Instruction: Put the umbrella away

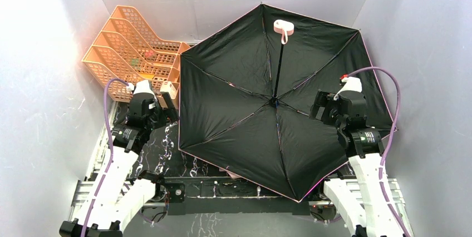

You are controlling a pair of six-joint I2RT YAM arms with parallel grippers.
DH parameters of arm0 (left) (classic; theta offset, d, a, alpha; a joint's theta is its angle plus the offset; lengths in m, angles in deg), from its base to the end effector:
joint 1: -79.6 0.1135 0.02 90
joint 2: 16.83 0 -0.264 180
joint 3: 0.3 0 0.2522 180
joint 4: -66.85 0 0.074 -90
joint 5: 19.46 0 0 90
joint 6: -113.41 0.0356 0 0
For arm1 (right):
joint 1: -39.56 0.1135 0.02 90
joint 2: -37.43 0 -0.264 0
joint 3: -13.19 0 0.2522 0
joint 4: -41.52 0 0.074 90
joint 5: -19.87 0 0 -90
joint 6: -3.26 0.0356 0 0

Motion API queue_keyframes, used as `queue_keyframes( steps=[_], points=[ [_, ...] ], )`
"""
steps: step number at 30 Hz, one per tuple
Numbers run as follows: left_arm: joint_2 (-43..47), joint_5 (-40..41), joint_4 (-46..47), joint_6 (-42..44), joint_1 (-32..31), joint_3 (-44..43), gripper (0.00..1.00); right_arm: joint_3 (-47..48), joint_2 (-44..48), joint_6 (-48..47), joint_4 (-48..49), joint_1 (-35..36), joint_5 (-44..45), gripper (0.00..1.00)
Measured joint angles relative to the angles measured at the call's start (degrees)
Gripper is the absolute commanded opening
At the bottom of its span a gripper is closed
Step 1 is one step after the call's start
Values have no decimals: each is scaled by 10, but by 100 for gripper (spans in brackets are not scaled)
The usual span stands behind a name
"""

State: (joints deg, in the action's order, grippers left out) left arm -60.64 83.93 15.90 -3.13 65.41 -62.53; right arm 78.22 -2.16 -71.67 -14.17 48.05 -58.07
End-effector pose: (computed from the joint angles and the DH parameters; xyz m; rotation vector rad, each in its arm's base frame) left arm 0.1575 -0.0313 0.3175 -0.3640 2.0947 -0.1713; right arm 0.1379 0.0131 0.3353 0.2456 2.0716 0.0289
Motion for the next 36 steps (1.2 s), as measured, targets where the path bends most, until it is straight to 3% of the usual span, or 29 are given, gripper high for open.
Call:
queue_keyframes(
  steps=[9,18,23,36],
  points=[
    [-11,-60,11,21,23,-20,98,-17,64,0,52,-20,-87,98],
    [-16,-89,12,28,29,-28,98,-107,72,-12,207,-24,-270,98],
    [-17,-110,12,28,29,-28,98,-192,39,-22,329,-24,-347,98],
    [-16,-159,13,39,29,-28,98,-240,-107,-95,563,-24,-425,99]
  ],
)
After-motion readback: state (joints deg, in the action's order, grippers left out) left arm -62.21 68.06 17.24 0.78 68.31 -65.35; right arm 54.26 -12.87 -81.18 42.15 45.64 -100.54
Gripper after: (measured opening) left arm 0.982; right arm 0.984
